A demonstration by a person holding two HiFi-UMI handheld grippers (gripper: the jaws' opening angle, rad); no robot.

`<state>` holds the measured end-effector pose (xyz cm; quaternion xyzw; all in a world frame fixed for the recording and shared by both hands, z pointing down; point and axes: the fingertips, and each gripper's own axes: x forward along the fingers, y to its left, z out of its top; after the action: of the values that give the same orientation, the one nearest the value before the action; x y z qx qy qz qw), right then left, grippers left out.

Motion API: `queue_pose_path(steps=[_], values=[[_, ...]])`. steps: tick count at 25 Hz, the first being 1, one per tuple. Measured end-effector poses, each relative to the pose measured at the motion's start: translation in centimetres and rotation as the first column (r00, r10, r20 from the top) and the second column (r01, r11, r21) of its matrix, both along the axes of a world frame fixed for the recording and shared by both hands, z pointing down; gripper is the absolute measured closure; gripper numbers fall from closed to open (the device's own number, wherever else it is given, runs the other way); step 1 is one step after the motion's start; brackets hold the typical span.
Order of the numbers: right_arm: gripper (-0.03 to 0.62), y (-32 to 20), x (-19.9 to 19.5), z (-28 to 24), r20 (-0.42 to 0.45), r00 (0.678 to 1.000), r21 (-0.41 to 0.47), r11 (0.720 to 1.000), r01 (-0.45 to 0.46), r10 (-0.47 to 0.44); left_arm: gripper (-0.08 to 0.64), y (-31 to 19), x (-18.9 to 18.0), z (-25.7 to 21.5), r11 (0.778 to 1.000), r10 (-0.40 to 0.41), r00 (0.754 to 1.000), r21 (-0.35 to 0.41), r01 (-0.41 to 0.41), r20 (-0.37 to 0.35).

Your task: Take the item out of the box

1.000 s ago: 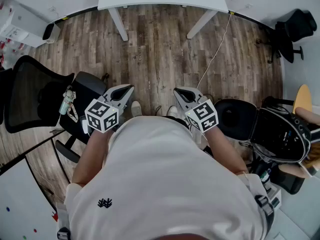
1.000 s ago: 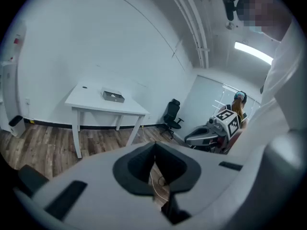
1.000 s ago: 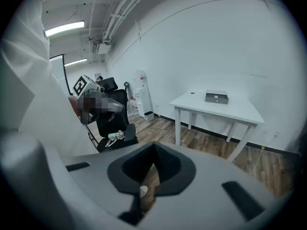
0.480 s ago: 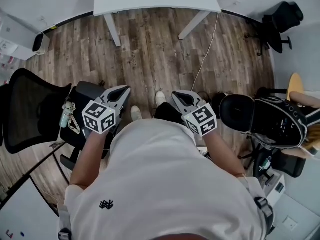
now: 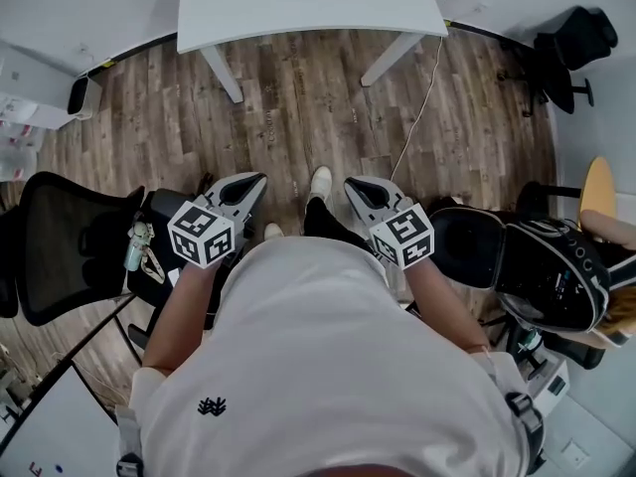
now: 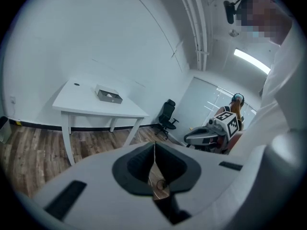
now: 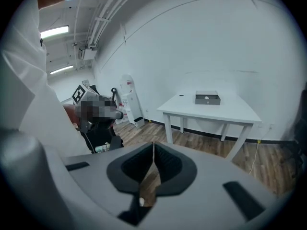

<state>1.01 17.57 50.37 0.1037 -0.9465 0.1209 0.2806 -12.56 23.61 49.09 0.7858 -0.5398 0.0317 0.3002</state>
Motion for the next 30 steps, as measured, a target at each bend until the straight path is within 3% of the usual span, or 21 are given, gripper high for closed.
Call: queue_pose_path(steps=[6,12,22,30], values=[[0.557,-8.5,-1.5,-0.3,0.028,0.999,-0.015,1.000,0.021,-0.021,0.551,-9.1,-1.0,-0.9,1.000,-0.011,0.999,-0.019,0.011,0.035],[0.546,-16.7,0.9,0.1,0.050,0.998,-0.029,0.999,0.024,-0.022,0.529,-18.0,0.8,-0.9,1.000,-0.005,0.998,-0.029,0.007,0.062],[0.548,-22.3,4.2,1.2,0.067,0.994,-0.035,0.996,-0.081,0.083,0.505,-26.0,0.9,-0.1,0.999,0.002,0.995,-0.037,0.002,0.095],[0.548,-21.8,5.8,1.2,0.071,0.974,-0.022,0.976,-0.215,0.216,0.494,-30.8,-3.3,-0.2,1.000,-0.008,0.989,-0.022,0.011,0.145]])
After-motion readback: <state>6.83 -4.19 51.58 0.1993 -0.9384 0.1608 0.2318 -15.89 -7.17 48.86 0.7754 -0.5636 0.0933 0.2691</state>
